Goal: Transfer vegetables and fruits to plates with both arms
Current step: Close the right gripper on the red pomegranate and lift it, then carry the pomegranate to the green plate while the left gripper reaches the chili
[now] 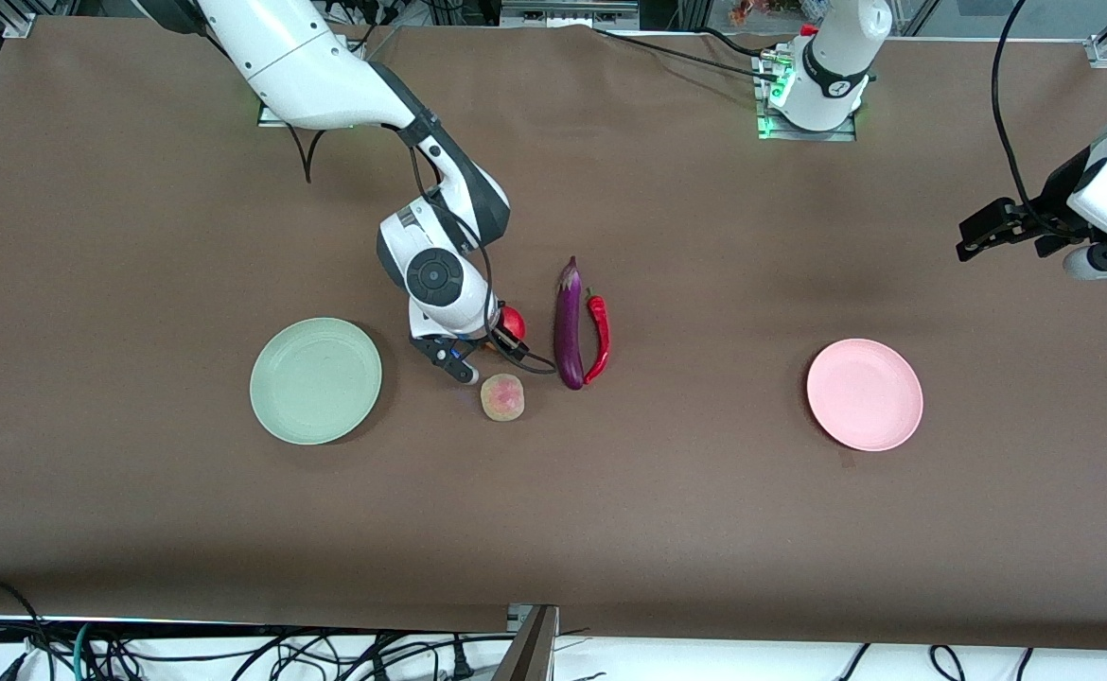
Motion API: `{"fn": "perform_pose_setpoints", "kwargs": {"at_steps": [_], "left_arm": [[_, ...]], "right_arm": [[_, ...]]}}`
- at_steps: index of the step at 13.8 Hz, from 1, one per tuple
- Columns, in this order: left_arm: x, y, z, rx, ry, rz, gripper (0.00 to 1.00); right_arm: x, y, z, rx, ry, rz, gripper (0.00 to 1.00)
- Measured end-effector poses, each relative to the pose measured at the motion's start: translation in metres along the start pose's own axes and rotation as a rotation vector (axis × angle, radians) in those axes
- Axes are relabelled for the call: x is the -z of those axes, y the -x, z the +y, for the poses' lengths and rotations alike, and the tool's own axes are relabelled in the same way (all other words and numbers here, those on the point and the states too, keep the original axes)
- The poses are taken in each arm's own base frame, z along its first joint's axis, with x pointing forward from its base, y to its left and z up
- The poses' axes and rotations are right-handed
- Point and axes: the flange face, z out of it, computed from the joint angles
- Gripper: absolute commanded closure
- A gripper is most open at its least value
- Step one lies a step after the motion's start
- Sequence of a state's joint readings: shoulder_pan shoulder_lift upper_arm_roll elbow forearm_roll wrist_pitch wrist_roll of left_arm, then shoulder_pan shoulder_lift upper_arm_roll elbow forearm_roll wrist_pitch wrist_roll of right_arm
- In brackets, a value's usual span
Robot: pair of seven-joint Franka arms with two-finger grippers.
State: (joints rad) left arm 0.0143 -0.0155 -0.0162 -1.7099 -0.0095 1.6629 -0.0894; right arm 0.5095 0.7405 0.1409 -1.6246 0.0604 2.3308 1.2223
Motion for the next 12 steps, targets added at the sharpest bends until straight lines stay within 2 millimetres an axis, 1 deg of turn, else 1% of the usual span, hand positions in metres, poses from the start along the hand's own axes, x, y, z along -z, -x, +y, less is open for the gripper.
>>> {"fn": "perform_pose_setpoints", "kwargs": {"at_steps": [2, 3, 4, 5, 6, 9, 10, 11, 12], "left_arm": [[-0.003, -0.003, 0.001, -0.002, 0.0, -0.004, 0.0], [-0.004, -0.004, 0.001, -0.002, 0.0, -0.006, 0.0], [-0.005, -0.004, 0.001, -0.001, 0.0, -0.007, 0.0], [-0.005, -0.005, 0.0, 0.001, 0.0, -0.008, 0.0], [-0.005, -0.005, -0.001, 0.003, 0.001, -0.009, 0.0], [-0.006, -0.005, -0.004, 0.008, 0.001, -0.011, 0.0], [-0.008, -0.006, -0.005, 0.011, 0.001, -0.013, 0.0], [-0.01, -0.007, -0.007, 0.014, 0.001, -0.018, 0.0], [-0.014, -0.009, -0.009, 0.02, 0.006, -0.025, 0.0]], "right_arm": [[0.0, 0.0, 0.0, -0.001, -0.001, 0.0, 0.47], [0.001, 0.0, -0.001, -0.002, -0.005, 0.001, 0.59], [0.001, 0.0, -0.001, -0.005, -0.006, 0.002, 0.74], [0.001, 0.0, -0.001, -0.005, -0.006, 0.001, 0.85], [0.001, 0.0, -0.001, -0.004, -0.006, 0.002, 0.92], [0.002, -0.002, 0.0, 0.01, 0.002, 0.0, 0.93], [0.007, -0.007, 0.002, 0.023, 0.025, -0.005, 0.93], [0.019, -0.016, 0.006, 0.038, 0.052, -0.014, 0.93], [0.037, -0.029, 0.013, 0.053, 0.077, -0.028, 0.93]]}}
